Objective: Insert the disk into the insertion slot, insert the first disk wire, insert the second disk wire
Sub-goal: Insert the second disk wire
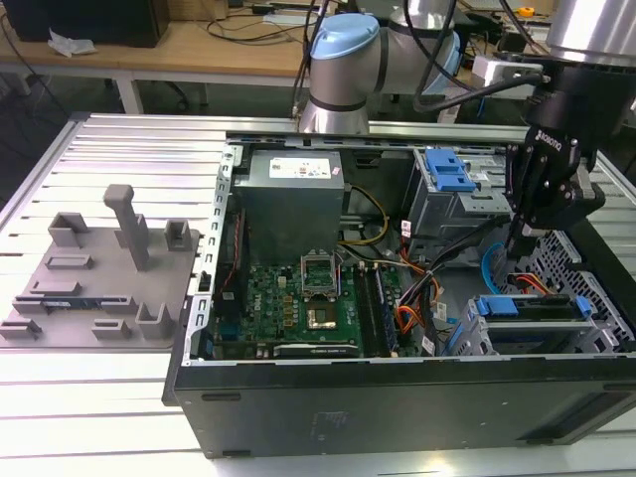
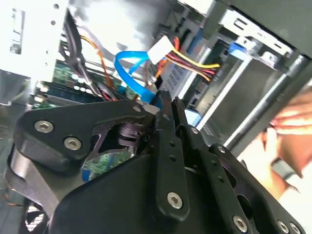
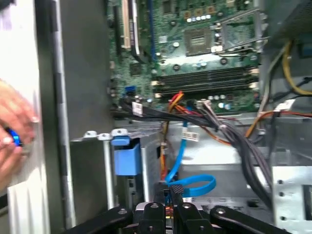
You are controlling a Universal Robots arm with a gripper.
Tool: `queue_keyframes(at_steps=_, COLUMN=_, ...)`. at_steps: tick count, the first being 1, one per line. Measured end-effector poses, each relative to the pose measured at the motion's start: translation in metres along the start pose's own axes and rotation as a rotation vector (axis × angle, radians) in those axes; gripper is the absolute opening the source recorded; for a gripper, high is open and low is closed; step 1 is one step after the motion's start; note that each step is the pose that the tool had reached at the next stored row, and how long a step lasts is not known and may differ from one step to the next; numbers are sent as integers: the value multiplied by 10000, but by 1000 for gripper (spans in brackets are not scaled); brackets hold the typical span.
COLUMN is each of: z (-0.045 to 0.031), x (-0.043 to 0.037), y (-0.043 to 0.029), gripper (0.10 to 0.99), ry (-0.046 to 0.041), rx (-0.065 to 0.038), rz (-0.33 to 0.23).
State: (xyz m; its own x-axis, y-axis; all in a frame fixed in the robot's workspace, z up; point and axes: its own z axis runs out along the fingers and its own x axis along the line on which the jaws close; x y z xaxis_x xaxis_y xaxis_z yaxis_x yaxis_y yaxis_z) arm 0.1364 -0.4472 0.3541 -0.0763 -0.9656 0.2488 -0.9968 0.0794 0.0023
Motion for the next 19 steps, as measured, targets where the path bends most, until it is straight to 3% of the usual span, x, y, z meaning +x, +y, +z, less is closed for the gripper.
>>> queue_keyframes(at_steps=1, z=4, x=16, y=-11, gripper=161, ry=-170, rx=17, rz=1)
queue_keyframes(at_steps=2, z=8, x=32, y=-27, gripper=161, ry=-215, rx=14, rz=2)
queue_keyframes(at_steps=5, z=14, x=54, y=-88, gripper=161, ry=-213, rx=-36, rz=-9)
queue_keyframes(at_steps=7, z=16, x=63, y=-165, gripper=161, ry=-220, rx=-75, rz=-20)
queue_keyframes(at_steps=8, z=19, x=76, y=-180, gripper=161, ry=-265, rx=-79, rz=-22)
queue_keyframes(at_steps=10, z=27, x=106, y=-183, gripper=161, ry=-479, rx=-89, rz=-24)
queue_keyframes(at_steps=11, z=37, x=143, y=-186, gripper=161, ry=-724, rx=-102, rz=-29)
queue_keyframes(at_steps=12, z=46, x=176, y=-189, gripper=161, ry=-809, rx=-103, rz=-30)
queue_keyframes(at_steps=15, z=69, x=270, y=-197, gripper=161, ry=-913, rx=-105, rz=-32)
queue_keyframes(at_steps=16, z=85, x=324, y=-201, gripper=161, ry=-994, rx=-103, rz=-34)
queue_keyframes(at_steps=19, z=120, x=422, y=-205, gripper=161, ry=-1357, rx=-64, rz=-72)
